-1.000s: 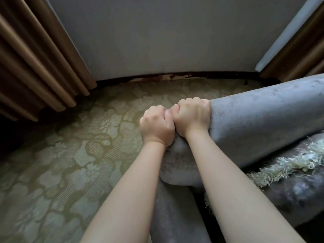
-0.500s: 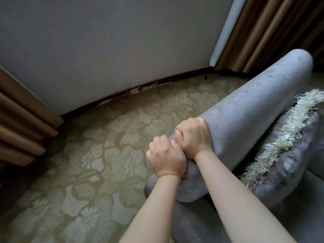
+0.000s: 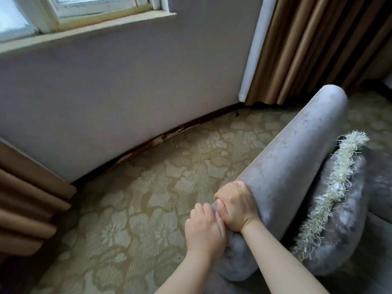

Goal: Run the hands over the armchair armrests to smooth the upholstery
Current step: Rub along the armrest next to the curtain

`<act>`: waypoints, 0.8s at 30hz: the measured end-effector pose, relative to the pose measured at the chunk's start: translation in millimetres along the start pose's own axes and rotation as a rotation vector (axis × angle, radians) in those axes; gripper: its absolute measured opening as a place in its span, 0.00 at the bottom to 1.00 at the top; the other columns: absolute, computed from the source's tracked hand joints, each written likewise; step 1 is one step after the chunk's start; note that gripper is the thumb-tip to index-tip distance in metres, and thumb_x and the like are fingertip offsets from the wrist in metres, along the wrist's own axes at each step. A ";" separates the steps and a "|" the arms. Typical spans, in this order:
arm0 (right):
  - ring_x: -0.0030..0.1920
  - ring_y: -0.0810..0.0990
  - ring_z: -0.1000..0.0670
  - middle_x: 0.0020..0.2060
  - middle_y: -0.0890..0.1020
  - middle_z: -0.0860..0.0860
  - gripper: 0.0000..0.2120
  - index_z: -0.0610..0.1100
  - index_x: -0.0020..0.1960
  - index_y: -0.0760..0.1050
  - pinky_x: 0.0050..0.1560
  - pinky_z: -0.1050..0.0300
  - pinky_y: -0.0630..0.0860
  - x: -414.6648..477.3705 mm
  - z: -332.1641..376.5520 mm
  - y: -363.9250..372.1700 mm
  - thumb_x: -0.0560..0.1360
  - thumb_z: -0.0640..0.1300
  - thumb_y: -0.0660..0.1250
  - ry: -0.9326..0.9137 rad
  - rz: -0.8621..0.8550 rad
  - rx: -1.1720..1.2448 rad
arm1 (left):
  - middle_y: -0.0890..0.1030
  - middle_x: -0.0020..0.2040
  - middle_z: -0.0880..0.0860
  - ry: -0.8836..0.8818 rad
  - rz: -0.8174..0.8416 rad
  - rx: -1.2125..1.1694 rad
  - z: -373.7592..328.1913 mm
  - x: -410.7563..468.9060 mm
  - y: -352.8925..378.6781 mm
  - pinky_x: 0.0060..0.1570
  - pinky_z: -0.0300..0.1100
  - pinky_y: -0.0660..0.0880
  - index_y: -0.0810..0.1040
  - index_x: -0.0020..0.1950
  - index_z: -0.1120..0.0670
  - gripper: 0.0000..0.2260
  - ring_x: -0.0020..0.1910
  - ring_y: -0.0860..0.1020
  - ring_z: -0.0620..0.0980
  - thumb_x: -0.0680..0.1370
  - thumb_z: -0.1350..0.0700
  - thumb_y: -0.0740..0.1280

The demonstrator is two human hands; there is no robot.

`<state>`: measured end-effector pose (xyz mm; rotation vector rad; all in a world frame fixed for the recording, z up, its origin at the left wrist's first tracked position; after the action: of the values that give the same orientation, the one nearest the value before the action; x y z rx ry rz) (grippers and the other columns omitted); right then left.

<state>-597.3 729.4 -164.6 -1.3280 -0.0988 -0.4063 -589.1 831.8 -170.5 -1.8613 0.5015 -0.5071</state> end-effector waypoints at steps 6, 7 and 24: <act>0.36 0.78 0.48 0.31 0.80 0.52 0.16 0.46 0.32 0.77 0.49 0.53 0.72 1.7 3.0 -7.0 0.67 0.49 0.53 0.018 0.120 0.010 | 0.75 0.32 0.52 0.170 0.118 0.041 -1.4 7.2 -6.3 0.21 0.40 0.70 0.73 0.35 0.54 0.16 0.26 0.76 0.52 0.74 0.48 0.52; 0.39 0.78 0.48 0.33 0.80 0.52 0.16 0.46 0.34 0.77 0.51 0.52 0.72 1.8 2.0 -6.0 0.68 0.50 0.53 0.027 0.163 0.013 | 0.76 0.36 0.53 0.174 0.186 0.041 -0.1 8.9 -2.6 0.26 0.42 0.72 0.73 0.39 0.55 0.18 0.31 0.77 0.54 0.75 0.47 0.49; 0.74 0.46 0.37 0.75 0.47 0.38 0.43 0.45 0.75 0.50 0.71 0.35 0.47 26.8 -98.8 -7.4 0.68 0.57 0.66 1.277 0.043 -0.202 | 0.77 0.49 0.54 0.966 0.321 0.158 -2.6 126.9 0.2 0.44 0.47 0.65 0.70 0.49 0.54 0.16 0.49 0.75 0.58 0.78 0.44 0.51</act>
<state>-590.8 627.4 -174.3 -1.0495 1.0494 -1.1707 -486.6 758.3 -156.5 -1.2516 1.3226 -1.1799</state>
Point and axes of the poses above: each hand's wrist, its own x-axis towards the middle knuckle, its own y-axis out of the palm, z = x × y, the point moved 6 cm from there along x, towards the middle knuckle
